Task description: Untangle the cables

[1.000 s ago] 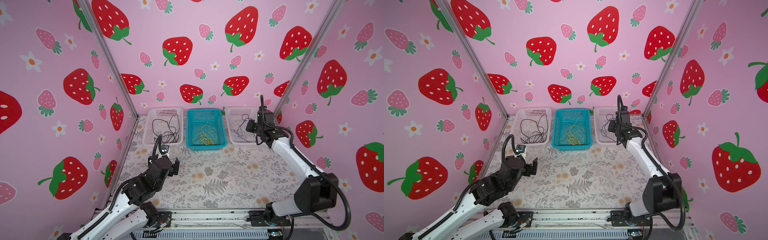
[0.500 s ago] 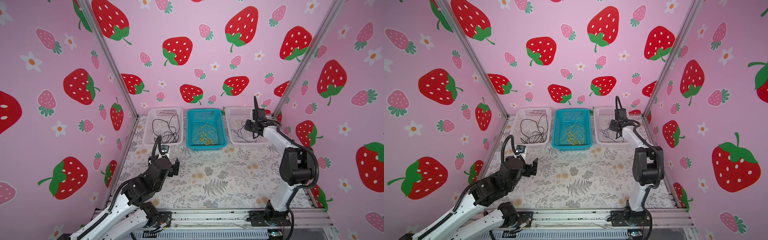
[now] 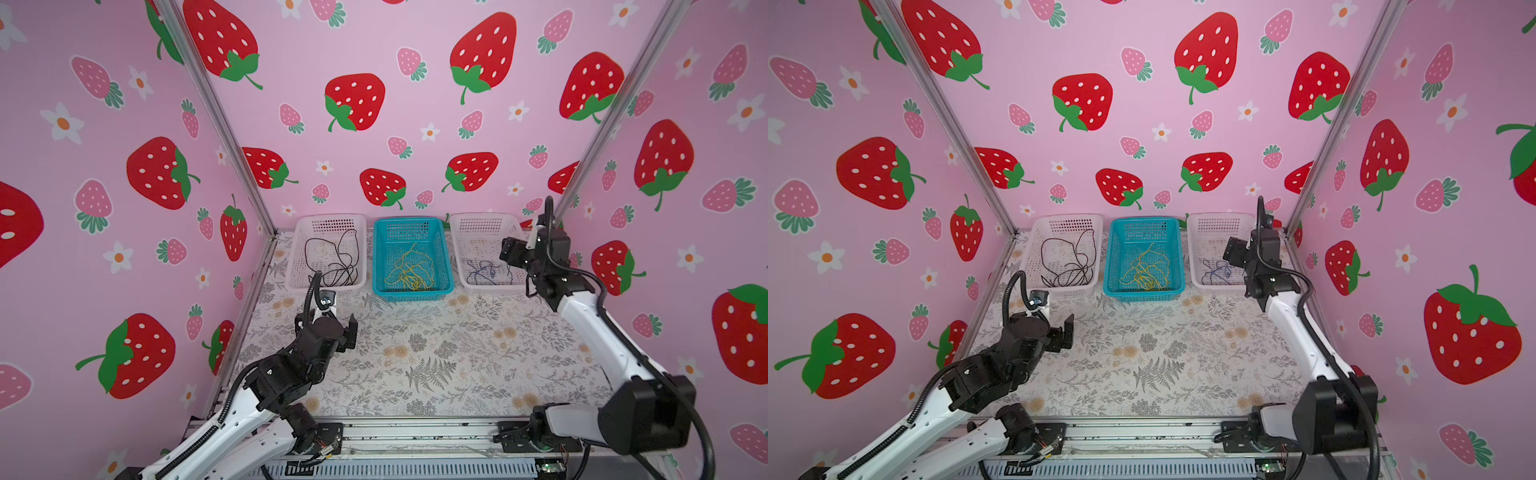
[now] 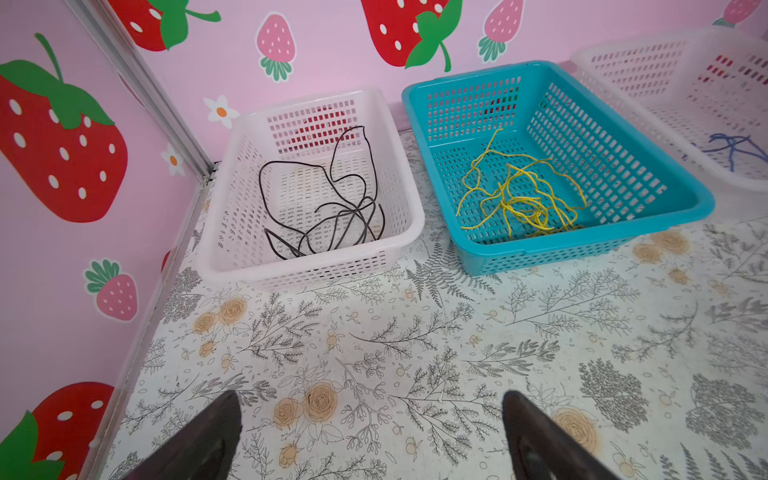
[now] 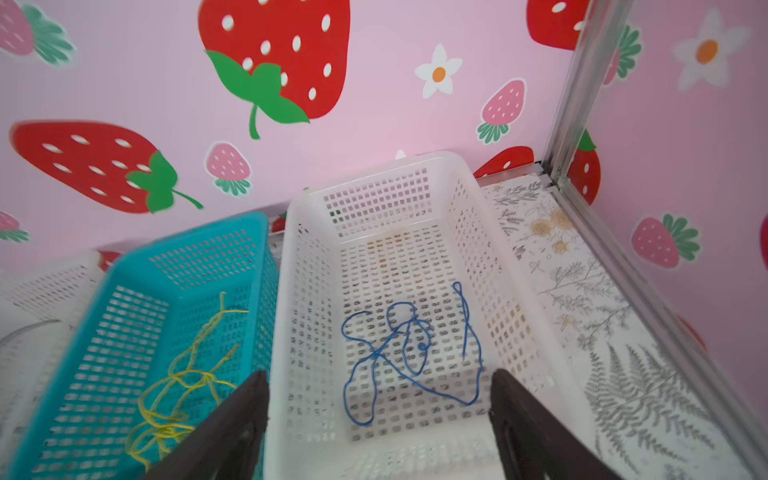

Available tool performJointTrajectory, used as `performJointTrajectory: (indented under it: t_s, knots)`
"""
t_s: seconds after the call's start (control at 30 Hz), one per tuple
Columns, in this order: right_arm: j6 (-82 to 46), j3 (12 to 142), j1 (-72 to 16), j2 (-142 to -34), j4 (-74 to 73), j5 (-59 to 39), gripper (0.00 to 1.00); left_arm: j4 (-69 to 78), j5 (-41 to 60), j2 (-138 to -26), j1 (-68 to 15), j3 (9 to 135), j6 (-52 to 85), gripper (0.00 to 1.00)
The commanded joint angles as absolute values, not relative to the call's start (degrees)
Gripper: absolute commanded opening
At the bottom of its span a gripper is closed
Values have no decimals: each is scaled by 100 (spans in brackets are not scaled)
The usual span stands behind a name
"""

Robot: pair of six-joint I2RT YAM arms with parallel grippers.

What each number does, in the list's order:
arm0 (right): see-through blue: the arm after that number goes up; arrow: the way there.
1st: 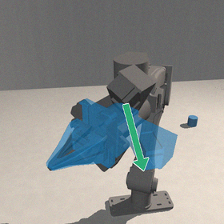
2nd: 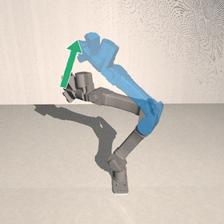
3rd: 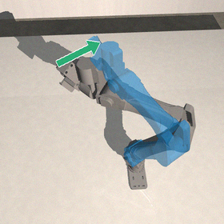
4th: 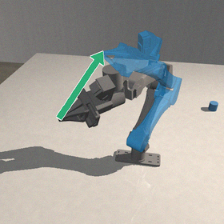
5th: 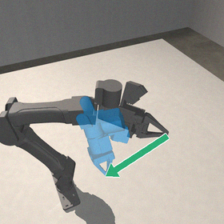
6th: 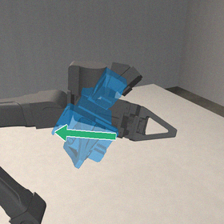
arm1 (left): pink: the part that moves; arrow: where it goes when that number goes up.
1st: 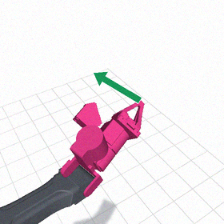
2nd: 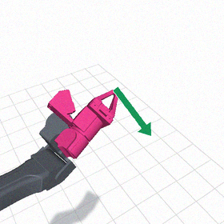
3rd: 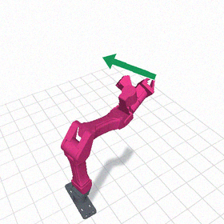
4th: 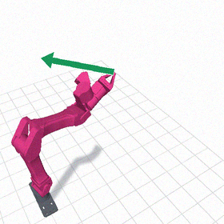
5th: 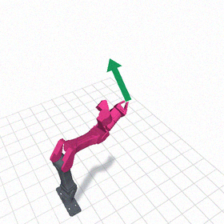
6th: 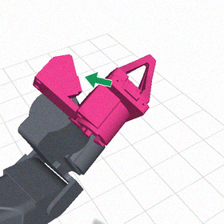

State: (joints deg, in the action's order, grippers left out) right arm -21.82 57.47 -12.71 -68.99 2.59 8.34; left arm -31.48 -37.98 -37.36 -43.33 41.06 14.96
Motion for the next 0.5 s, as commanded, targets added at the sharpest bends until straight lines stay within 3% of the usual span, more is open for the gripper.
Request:
performJointTrajectory:
  t_s: [0.0, 0.23, 0.37, 0.47]
  knots:
    - [-1778, 4614, -1277, -6186, -967, 1366, 99, -2780, -4447, -3570, -4308, 3713, 1535, 99]
    - [-868, 2852, -1267, -5256, -2101, 1983, 99, -2006, -5004, -3502, -4120, 3135, 1494, 99]
    - [-692, 2310, -1271, -5353, -2726, 2731, 99, -1285, -4619, -3530, -3686, 2763, 1368, 99]
    - [-839, 2073, -1269, -5702, -3474, 2712, 99, -732, -4164, -3753, -3020, 2576, 1193, 99]
